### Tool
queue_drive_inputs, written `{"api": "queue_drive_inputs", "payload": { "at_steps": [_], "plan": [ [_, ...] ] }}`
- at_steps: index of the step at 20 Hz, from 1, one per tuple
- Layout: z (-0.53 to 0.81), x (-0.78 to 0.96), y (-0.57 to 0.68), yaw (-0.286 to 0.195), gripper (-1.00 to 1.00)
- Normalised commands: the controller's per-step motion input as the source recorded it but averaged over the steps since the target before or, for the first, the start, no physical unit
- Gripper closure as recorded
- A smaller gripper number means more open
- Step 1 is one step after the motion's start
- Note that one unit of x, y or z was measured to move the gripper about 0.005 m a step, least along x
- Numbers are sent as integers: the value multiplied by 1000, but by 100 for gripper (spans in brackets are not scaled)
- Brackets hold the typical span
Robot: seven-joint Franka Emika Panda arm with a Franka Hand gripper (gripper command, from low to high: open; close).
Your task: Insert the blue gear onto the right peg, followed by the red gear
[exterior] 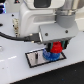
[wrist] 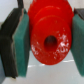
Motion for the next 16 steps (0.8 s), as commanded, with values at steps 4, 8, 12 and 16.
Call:
{"api": "queue_drive_inputs", "payload": {
  "at_steps": [4,8,12,16],
  "plan": [
    [55,23,-1,0,100],
    [200,17,7,0,100],
    [237,-8,7,0,100],
    [120,-2,2,0,100]
  ]
}}
